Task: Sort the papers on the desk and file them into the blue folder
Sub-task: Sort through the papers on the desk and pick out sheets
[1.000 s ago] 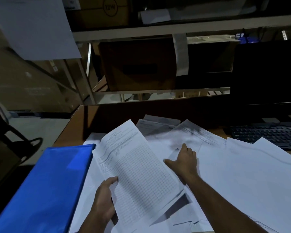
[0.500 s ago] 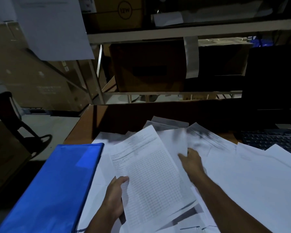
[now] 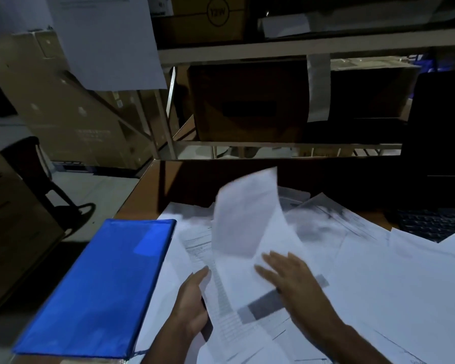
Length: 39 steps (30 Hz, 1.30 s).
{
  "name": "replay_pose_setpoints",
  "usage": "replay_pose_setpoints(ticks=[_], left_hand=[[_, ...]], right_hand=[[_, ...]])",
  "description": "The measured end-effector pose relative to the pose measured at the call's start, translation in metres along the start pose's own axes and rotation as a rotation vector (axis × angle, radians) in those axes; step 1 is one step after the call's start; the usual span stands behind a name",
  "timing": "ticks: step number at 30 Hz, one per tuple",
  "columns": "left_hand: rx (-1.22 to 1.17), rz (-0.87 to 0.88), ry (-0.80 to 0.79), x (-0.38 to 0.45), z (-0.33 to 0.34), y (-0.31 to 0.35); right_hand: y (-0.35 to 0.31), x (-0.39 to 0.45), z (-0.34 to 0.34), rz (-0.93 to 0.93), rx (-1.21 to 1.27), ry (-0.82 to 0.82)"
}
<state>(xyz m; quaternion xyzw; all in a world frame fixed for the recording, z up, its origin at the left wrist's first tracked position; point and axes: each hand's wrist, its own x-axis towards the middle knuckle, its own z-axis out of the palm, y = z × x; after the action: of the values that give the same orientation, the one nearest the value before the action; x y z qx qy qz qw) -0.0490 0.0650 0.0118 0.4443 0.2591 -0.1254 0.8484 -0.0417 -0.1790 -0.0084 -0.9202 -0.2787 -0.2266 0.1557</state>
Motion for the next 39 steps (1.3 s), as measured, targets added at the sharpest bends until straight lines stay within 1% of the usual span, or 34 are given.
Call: replay_pose_setpoints(ticks=[2, 4, 6, 8, 12, 13, 17, 19, 21, 23, 24, 26, 27, 28, 30, 32, 33, 34, 37, 39], left_hand=[[-0.025, -0.008, 0.006, 0.000, 0.000, 0.001], [-0.045, -0.006, -0.020, -0.001, 0.001, 0.002], [-0.035, -0.006, -0.036, -0.002, 0.001, 0.003], [-0.011, -0.006, -0.013, -0.001, 0.000, 0.003], [0.015, 0.004, -0.017, 0.002, -0.003, 0.001], [0.032, 0.007, -0.011, 0.003, -0.004, 0.000], [0.071, 0.061, -0.030, 0.006, -0.006, -0.003], [0.075, 0.092, -0.036, 0.007, -0.005, -0.003], [0.057, 0.108, -0.042, 0.008, -0.004, -0.002], [0.041, 0.135, -0.067, 0.008, -0.003, 0.001], [0.034, 0.148, -0.090, 0.008, -0.002, 0.003], [0.028, 0.178, -0.162, 0.005, -0.001, 0.011], [0.044, 0.194, -0.192, 0.003, 0.000, 0.016], [0.078, 0.214, -0.225, 0.001, 0.001, 0.021], [0.147, 0.258, -0.277, -0.005, 0.008, 0.031], [0.176, 0.298, -0.291, -0.011, 0.018, 0.038], [0.185, 0.326, -0.303, -0.014, 0.023, 0.040], [0.188, 0.355, -0.307, -0.019, 0.029, 0.042], [0.197, 0.471, -0.323, -0.027, 0.039, 0.051], [0.217, 0.576, -0.288, -0.030, 0.042, 0.058]], right_hand=[[-0.007, -0.018, 0.016, -0.020, -0.002, -0.109], [-0.010, -0.024, 0.021, -0.016, -0.026, -0.155], [-0.012, -0.022, 0.018, -0.014, -0.026, -0.162], [-0.015, -0.021, 0.015, -0.014, -0.007, -0.160], [-0.018, -0.023, 0.012, -0.035, 0.037, -0.119], [-0.019, -0.024, 0.012, -0.037, 0.066, -0.131], [-0.028, -0.030, 0.001, -0.022, 0.163, -0.270], [-0.033, -0.029, -0.011, 0.027, 0.217, -0.292], [-0.034, -0.029, -0.020, 0.031, 0.269, -0.287], [-0.032, -0.026, -0.027, 0.060, 0.321, -0.185], [-0.030, -0.023, -0.029, 0.123, 0.348, -0.105], [-0.024, -0.012, -0.031, 0.340, 0.358, 0.070], [-0.019, -0.004, -0.033, 0.467, 0.374, 0.129], [-0.015, 0.005, -0.037, 0.579, 0.427, 0.136], [-0.008, 0.023, -0.047, 0.748, 0.682, 0.061], [-0.004, 0.036, -0.058, 0.785, 0.887, 0.021], [-0.005, 0.042, -0.064, 0.764, 0.896, 0.025], [-0.007, 0.046, -0.069, 0.737, 0.875, 0.058], [-0.015, 0.054, -0.082, 0.699, 0.877, 0.235], [-0.018, 0.053, -0.085, 0.703, 0.894, 0.330]])
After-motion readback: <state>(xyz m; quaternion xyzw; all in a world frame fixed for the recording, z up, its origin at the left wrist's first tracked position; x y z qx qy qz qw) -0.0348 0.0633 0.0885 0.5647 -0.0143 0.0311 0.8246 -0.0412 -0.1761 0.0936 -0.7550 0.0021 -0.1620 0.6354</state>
